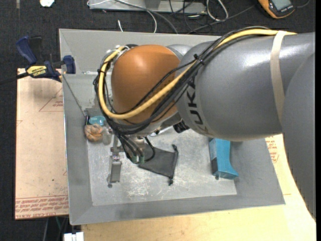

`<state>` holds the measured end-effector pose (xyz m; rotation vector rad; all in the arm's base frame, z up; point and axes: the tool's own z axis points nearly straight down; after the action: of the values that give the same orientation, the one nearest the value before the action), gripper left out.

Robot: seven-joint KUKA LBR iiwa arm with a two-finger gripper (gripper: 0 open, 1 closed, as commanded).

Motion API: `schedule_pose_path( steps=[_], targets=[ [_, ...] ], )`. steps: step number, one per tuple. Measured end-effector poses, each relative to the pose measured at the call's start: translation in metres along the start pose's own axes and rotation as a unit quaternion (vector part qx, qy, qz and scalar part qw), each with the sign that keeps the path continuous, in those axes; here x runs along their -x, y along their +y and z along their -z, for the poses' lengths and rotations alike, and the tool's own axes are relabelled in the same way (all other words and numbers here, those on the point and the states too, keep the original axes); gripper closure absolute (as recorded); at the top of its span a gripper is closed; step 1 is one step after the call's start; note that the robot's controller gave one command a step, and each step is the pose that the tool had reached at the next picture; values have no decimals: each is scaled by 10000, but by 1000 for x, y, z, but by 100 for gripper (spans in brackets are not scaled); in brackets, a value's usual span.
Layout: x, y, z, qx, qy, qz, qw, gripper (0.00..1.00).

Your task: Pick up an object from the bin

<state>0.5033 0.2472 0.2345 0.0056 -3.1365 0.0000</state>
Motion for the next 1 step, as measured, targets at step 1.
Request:
schedule_pose_path(
  steps=[1],
  targets=[
    [2, -1, 3, 6, -27, -17, 10000, 0]
  ],
)
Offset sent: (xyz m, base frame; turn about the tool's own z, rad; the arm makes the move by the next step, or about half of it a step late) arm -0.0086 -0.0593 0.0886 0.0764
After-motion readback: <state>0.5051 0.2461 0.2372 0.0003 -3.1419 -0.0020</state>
